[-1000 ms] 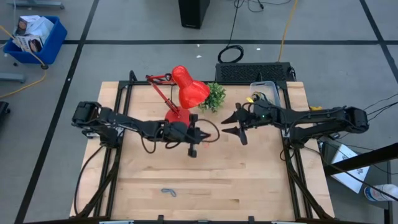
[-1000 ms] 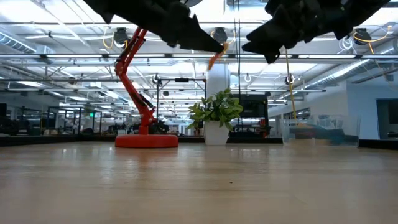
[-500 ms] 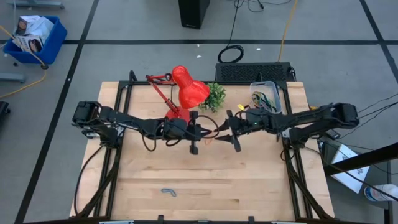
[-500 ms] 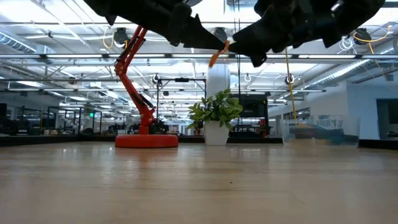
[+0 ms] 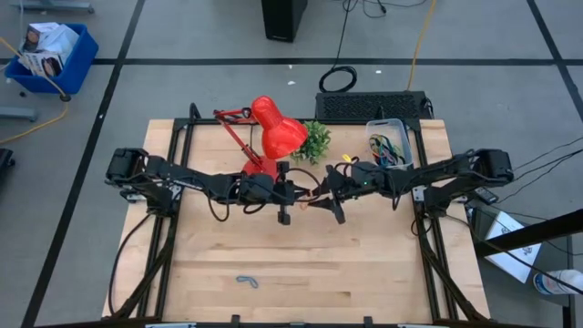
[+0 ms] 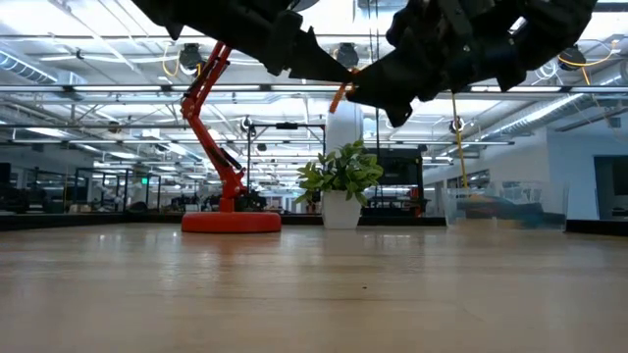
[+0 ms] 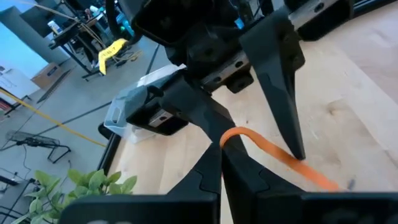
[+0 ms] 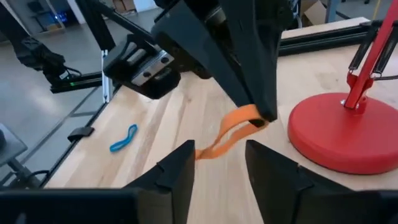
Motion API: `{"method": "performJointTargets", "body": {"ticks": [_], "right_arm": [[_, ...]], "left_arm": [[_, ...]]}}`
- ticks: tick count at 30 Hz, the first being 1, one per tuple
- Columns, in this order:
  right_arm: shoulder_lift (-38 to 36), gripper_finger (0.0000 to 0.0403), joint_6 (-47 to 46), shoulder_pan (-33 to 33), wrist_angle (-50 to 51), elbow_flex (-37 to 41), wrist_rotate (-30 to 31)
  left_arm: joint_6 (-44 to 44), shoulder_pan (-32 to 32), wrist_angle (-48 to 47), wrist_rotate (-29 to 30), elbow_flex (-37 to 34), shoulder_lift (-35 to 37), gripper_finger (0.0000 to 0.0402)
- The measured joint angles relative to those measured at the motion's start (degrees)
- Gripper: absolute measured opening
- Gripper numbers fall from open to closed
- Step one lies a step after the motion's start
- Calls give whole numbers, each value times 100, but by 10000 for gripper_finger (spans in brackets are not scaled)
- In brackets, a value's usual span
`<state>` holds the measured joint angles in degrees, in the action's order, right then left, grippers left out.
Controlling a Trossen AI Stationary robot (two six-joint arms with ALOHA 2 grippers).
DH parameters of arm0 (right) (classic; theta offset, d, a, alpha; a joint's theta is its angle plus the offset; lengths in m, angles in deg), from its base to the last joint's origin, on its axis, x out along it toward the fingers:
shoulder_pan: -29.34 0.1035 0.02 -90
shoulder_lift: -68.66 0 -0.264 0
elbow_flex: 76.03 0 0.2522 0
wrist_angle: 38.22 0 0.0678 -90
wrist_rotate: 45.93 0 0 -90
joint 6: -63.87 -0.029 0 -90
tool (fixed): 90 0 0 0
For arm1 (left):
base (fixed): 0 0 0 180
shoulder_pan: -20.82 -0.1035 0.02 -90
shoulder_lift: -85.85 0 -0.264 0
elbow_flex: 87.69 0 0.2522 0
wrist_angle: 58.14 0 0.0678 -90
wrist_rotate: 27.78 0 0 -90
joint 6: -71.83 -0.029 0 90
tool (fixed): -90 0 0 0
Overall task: Pick and place rubber bands into bin
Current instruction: Put the orange rubber band into the transparent bin
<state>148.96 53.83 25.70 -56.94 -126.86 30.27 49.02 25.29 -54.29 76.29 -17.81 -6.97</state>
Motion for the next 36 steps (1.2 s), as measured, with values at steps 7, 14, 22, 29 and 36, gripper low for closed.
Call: {"method": "performJointTargets", "body": {"ticks": [7, 14, 22, 29, 36], "right_arm": [[34, 68, 139, 0, -62, 1, -303], [10, 6, 505, 0, -166, -1, -438], [8, 3, 490, 0, -155, -1, -438], [8, 1, 514, 0, -149, -1, -438], [8, 1, 514, 0, -149, -1, -438]], "left_arm": [[48, 0, -85, 0, 0, 0, 6], [81, 0, -116, 4, 0, 0, 23], [59, 0, -103, 4, 0, 2, 25], [11, 0, -59, 4, 0, 4, 26], [-266, 0, -58, 4, 0, 4, 26]]}}
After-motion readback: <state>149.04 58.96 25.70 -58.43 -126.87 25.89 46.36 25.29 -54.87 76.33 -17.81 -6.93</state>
